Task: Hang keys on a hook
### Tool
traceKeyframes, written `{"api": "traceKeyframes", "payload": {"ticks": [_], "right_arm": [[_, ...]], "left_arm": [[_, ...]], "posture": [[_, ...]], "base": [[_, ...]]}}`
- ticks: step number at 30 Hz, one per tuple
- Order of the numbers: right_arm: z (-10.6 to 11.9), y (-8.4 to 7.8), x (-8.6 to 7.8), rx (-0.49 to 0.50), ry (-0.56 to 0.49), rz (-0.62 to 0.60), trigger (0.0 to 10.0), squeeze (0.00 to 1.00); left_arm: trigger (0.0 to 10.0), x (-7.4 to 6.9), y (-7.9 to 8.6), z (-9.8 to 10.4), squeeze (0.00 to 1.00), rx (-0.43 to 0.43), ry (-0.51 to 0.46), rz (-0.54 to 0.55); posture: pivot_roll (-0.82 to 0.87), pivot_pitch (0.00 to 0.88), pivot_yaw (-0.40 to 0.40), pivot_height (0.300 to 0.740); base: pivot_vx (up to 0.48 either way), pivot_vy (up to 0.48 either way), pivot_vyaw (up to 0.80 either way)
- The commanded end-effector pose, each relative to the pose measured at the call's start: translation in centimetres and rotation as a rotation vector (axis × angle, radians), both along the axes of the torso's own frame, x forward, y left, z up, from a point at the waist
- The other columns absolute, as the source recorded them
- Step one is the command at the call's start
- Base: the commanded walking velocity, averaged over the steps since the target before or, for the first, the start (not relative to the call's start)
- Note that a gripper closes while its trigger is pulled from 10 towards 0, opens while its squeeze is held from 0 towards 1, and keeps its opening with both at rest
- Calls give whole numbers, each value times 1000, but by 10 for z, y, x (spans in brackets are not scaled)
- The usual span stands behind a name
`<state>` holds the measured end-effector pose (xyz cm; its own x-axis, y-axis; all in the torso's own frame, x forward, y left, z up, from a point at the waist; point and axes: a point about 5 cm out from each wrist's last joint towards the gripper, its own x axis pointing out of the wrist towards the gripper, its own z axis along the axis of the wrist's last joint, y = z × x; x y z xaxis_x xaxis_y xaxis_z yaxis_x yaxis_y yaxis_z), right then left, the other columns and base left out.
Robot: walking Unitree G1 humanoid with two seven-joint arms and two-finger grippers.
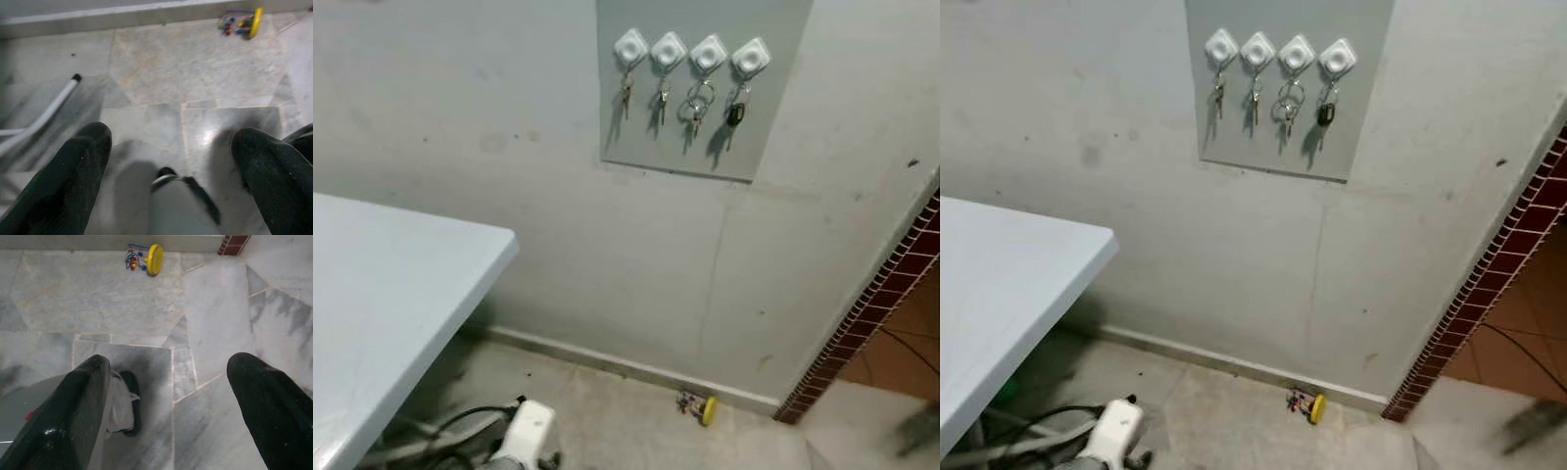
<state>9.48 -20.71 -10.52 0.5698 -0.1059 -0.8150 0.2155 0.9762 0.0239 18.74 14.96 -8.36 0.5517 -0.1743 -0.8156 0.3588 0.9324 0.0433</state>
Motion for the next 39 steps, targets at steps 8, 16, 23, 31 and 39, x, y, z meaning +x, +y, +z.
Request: {"api": "traceKeyframes", "payload": {"ticks": [8, 16, 23, 31, 39], "right_arm": [[-2, 3, -4, 15, 13, -20, 10000, 0], [-3, 3, -9, 25, 32, -38, 10000, 0], [-4, 4, -9, 32, 34, -44, 10000, 0], [-4, 4, -12, 33, 40, -49, 10000, 0], [-5, 5, -15, 24, 56, -51, 10000, 0]], "left_arm": [[10000, 0, 15, 1, 0, 37, 0, 15], [10000, 1, 15, 1, 0, 36, 0, 16], [10000, 2, 15, 1, 0, 33, -4, 38], [10000, 1, 16, 1, 0, 24, -2, 54], [10000, -1, 19, 0, 0, 37, 9, 57]], "posture": [[-75, 0, 5, 740], [-75, 0, 6, 740], [-75, 0, 6, 740], [-74, 0, 8, 740], [-74, 0, 12, 740]], "base": [[0, -319, 0], [0, -316, -89], [0, -133, -712], [0, 0, -694], [0, 0, -241]]}}
